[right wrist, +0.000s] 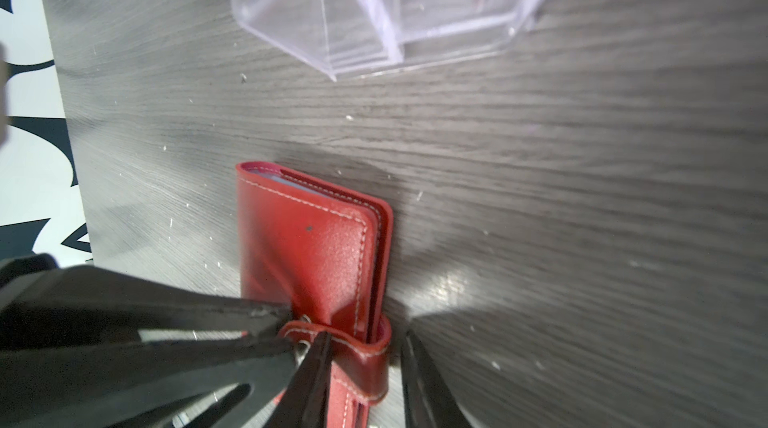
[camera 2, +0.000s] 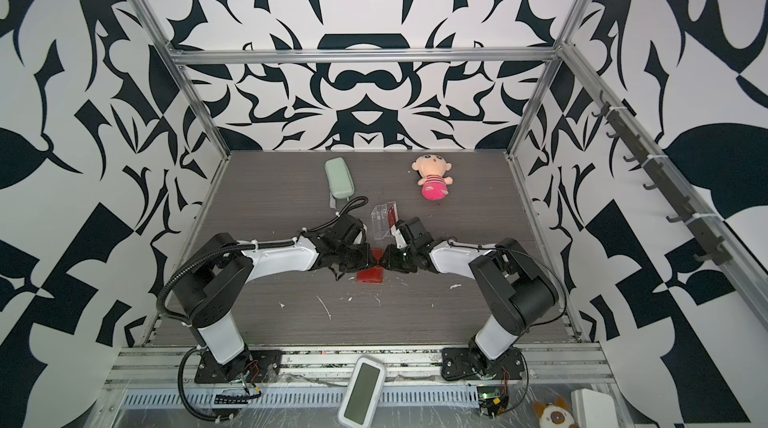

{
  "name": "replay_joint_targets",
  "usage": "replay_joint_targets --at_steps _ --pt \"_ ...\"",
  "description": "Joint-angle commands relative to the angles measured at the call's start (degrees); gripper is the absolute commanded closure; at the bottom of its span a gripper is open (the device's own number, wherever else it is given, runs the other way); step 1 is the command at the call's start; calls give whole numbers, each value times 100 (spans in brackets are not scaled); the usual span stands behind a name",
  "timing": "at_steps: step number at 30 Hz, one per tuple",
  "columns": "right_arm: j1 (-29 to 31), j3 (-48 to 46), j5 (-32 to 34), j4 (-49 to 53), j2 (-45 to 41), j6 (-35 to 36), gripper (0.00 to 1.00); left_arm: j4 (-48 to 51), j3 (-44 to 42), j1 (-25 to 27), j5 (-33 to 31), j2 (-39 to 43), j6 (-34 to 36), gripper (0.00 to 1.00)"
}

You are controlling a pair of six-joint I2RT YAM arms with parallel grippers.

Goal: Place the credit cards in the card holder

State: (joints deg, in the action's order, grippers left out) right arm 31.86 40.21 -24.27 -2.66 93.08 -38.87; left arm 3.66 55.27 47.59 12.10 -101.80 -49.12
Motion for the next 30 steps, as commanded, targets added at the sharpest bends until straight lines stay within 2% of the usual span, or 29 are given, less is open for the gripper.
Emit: replay_joint_targets --at_steps 1,5,11,17,30 --pt "8 22 19 37 62 -1 67 -9 50 -23 95 -85 -62 91" --pt "18 43 43 92 -37 4 67 23 68 -31 65 -8 -25 100" --pt "16 108 166 337 -235 120 67 465 282 -131 -103 116 349 100" --pt "15 176 179 463 -216 187 66 580 480 -207 38 26 554 100" --pt "16 275 70 468 -112 215 66 756 565 -224 -82 -46 570 100"
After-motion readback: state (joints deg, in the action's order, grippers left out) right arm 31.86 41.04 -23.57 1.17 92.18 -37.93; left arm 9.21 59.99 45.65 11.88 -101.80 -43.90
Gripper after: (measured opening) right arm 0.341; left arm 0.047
